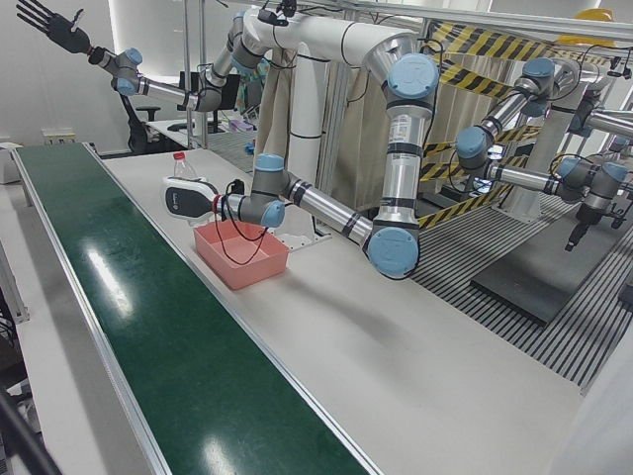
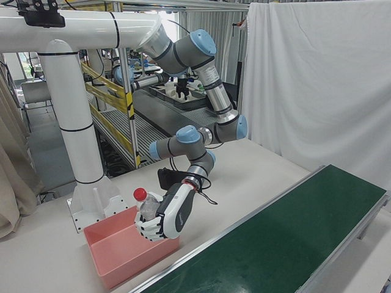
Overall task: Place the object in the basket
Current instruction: 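Lift the bottle off the belt and carry it over the pink basket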
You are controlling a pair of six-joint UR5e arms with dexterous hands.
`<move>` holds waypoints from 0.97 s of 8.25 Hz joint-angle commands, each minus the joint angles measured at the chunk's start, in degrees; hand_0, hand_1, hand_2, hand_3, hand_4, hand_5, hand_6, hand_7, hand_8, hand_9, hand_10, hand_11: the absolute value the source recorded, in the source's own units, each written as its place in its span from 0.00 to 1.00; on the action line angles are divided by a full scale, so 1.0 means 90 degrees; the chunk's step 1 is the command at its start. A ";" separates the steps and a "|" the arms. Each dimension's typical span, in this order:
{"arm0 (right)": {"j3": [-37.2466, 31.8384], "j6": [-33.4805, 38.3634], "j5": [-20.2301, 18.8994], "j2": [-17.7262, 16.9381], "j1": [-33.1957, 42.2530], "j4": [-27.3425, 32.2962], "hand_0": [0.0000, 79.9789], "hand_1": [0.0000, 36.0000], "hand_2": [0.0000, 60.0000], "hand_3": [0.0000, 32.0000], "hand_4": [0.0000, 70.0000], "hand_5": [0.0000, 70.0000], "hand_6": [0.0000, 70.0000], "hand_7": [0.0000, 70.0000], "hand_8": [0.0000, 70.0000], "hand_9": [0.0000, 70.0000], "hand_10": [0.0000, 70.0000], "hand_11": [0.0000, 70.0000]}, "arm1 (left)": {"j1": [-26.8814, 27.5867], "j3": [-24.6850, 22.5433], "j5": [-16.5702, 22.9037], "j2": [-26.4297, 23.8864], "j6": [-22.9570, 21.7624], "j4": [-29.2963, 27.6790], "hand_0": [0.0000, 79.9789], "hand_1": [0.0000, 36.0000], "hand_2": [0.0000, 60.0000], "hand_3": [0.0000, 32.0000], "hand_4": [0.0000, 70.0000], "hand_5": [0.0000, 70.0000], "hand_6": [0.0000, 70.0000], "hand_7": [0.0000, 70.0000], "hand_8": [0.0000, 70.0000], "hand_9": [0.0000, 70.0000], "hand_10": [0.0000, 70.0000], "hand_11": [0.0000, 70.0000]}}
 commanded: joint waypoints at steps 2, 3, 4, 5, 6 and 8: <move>0.0000 0.0001 0.0000 0.0000 0.0000 0.0000 0.00 0.00 0.00 0.00 0.00 0.00 0.00 0.00 0.00 0.00 0.00 0.00 | 0.0442 -0.0182 0.0004 -0.0269 0.0293 0.0425 0.88 0.64 0.92 0.00 0.95 1.00 1.00 1.00 1.00 1.00 1.00 1.00; 0.0000 0.0001 0.0001 0.0000 0.0000 0.0000 0.00 0.00 0.00 0.00 0.00 0.00 0.00 0.00 0.00 0.00 0.00 0.00 | 0.0394 -0.0406 0.0004 -0.0163 0.0342 0.0416 0.86 0.64 0.87 0.00 0.88 1.00 1.00 1.00 1.00 1.00 1.00 1.00; 0.0000 0.0001 -0.0009 0.0000 0.0000 0.0000 0.00 0.00 0.00 0.00 0.00 0.00 0.00 0.00 0.00 0.00 0.00 0.00 | 0.0374 -0.0756 0.0014 0.0177 0.0352 0.0338 0.80 0.54 0.54 0.00 0.74 1.00 1.00 1.00 1.00 1.00 0.98 1.00; 0.0000 0.0001 0.0000 0.0000 0.0000 0.0000 0.00 0.00 0.00 0.00 0.00 0.00 0.00 0.00 0.00 0.00 0.00 0.00 | 0.0412 -0.1194 0.0004 0.0731 0.0352 0.0163 0.73 0.32 0.01 0.00 0.51 1.00 0.70 0.74 0.86 1.00 0.74 1.00; 0.0000 0.0001 0.0001 0.0000 0.0000 0.0000 0.00 0.00 0.00 0.00 0.00 0.00 0.00 0.00 0.00 0.00 0.00 0.00 | 0.0432 -0.1528 -0.0006 0.1172 0.0342 -0.0032 0.65 0.14 0.00 0.00 0.34 0.77 0.40 0.53 0.60 0.79 0.55 0.78; 0.0000 0.0001 0.0000 0.0000 0.0000 0.0000 0.00 0.00 0.00 0.00 0.00 0.00 0.00 0.00 0.00 0.00 0.00 0.00 | 0.0452 -0.1833 -0.0025 0.1498 0.0352 -0.0238 0.58 0.00 0.00 0.00 0.18 0.57 0.23 0.33 0.34 0.48 0.37 0.54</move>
